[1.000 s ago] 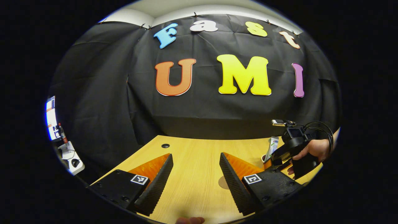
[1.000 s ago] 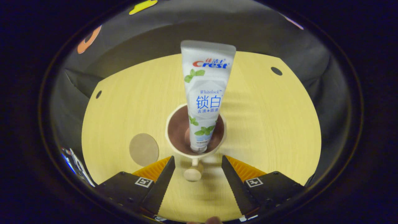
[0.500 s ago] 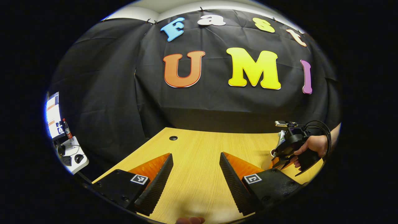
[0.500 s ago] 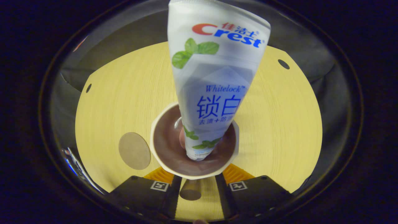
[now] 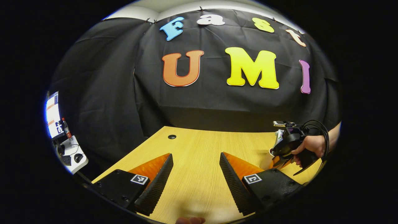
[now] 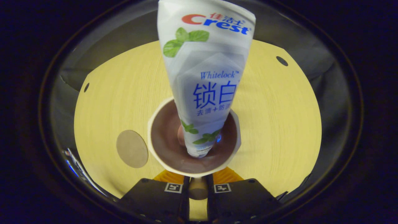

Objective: Put the toothbrush and toothpaste on the desktop into the cup, then pick up the cup and place it on the coaster on the desktop.

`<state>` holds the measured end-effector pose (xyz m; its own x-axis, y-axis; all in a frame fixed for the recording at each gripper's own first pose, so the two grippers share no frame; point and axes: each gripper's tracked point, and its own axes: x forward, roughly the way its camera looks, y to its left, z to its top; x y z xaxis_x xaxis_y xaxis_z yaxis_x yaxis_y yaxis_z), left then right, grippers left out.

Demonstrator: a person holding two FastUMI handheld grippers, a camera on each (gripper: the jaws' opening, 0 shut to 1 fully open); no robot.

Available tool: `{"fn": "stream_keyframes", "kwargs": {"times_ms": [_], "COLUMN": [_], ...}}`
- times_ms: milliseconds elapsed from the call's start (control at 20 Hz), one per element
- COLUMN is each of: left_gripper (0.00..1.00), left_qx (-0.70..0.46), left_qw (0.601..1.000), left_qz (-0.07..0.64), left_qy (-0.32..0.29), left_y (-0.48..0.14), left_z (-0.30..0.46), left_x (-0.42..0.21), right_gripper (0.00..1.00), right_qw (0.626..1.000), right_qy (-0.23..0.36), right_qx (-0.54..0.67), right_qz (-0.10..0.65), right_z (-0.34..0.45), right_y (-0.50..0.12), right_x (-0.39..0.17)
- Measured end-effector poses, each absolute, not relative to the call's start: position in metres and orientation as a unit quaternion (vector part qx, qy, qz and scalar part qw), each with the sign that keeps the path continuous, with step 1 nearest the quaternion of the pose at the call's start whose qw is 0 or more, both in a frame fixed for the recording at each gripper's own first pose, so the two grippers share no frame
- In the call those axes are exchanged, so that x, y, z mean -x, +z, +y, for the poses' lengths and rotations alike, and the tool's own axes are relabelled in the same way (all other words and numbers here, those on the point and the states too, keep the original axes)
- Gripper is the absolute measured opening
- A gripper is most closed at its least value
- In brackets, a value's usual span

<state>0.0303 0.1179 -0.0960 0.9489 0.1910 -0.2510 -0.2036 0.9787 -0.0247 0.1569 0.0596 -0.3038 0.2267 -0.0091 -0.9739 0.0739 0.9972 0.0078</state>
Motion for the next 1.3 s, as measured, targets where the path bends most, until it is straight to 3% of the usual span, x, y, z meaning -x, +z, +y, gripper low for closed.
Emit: {"fn": "stream_keyframes", "kwargs": {"times_ms": [350, 700, 1150, 1300], "left_gripper": [0.96, 0.95, 0.95, 0.95], "left_qx": [0.031, 0.028, 0.022, 0.023], "left_qw": [0.985, 0.982, 0.98, 0.981], "left_qz": [0.127, 0.129, 0.135, 0.133], "left_qy": [0.114, 0.138, 0.145, 0.14], "left_y": [-0.099, -0.102, -0.105, -0.101], "left_z": [0.131, 0.155, 0.169, 0.168], "left_x": [-0.015, 0.005, 0.021, 0.019], "right_gripper": [0.22, 0.22, 0.22, 0.29], "right_qw": [0.813, 0.804, 0.797, 0.794], "right_qy": [0.038, 0.1, 0.09, 0.094], "right_qx": [0.009, 0.042, 0.074, 0.065], "right_qz": [0.582, 0.584, 0.593, 0.598], "right_z": [0.073, 0.071, 0.083, 0.077], "right_y": [-0.295, -0.297, -0.321, -0.32], "right_x": [-0.166, -0.171, -0.169, -0.163]}}
